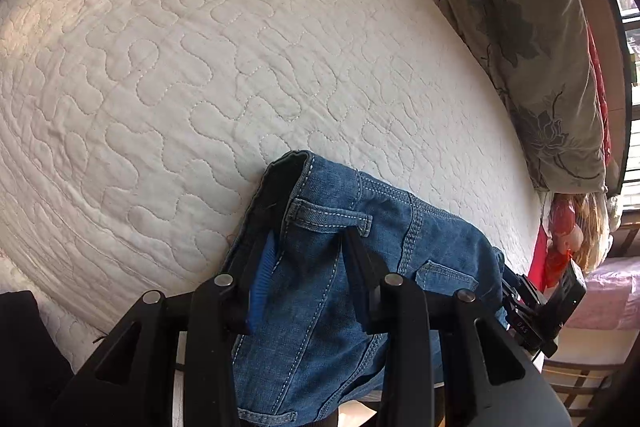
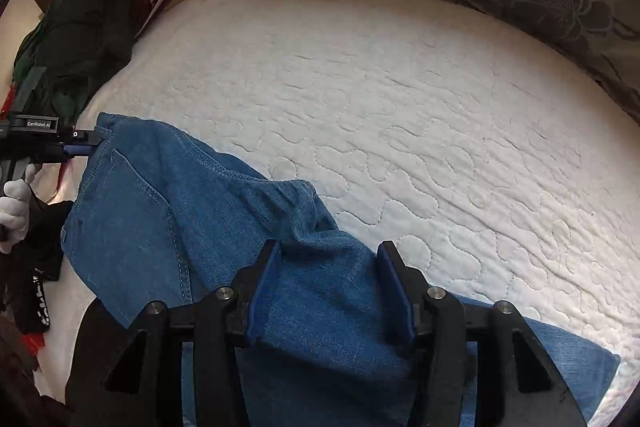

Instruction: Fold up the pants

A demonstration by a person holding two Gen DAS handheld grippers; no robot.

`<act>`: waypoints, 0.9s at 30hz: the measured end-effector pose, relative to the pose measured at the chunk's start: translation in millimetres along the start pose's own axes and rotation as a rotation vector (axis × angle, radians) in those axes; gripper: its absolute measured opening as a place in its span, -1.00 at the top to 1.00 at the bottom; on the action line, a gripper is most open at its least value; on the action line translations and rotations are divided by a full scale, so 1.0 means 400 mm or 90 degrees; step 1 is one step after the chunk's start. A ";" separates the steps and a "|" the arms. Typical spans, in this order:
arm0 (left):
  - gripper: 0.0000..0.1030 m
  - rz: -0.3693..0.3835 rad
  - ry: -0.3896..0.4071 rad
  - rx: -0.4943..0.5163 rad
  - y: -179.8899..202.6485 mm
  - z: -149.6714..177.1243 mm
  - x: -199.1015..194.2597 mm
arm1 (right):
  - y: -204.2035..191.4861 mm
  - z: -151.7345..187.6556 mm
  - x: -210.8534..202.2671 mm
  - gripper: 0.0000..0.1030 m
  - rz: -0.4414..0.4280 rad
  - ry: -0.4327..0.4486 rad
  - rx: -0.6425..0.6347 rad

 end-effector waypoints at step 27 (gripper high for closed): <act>0.34 0.086 0.066 -0.035 -0.024 0.176 -0.150 | 0.250 0.078 -0.306 0.17 -0.076 0.179 0.294</act>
Point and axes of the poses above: each gripper's, at about its wrist camera, not at the fingertips, and x roughly the way its jaws point, y to its right, z to its underside, the point moved 8 cm from there along x, roughly the way its jaws point, and after that the axes turned 15 degrees about x, right-handed, at the moved point
